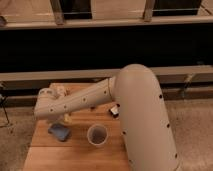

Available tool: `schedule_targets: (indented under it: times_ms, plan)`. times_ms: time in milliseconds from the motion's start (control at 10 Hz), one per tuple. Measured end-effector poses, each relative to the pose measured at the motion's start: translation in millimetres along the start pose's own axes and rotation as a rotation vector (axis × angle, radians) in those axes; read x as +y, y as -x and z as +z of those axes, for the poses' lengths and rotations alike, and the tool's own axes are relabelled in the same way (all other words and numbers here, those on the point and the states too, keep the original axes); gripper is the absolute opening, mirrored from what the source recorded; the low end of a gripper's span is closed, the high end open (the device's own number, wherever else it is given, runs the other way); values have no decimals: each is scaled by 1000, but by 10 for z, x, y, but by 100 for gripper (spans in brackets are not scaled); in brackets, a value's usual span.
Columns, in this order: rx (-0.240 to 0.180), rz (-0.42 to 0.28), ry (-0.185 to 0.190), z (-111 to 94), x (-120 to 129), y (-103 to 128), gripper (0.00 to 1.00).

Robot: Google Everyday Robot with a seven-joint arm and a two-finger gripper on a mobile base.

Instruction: Place the white sponge in the ceramic cup

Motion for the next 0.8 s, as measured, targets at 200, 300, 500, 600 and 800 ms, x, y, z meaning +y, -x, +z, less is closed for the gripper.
schedule_targets:
  times_ms: [200,300,500,600,800]
  plan:
    - [-26,-58,4,32,-57,103,80]
    - [-40,-84,12,63,-79,142,80]
    - [-71,-126,31,154,-118,202,80]
    - [-89,-142,43,212,-120,220,80]
    - [-112,-161,60,273,-125,240,78]
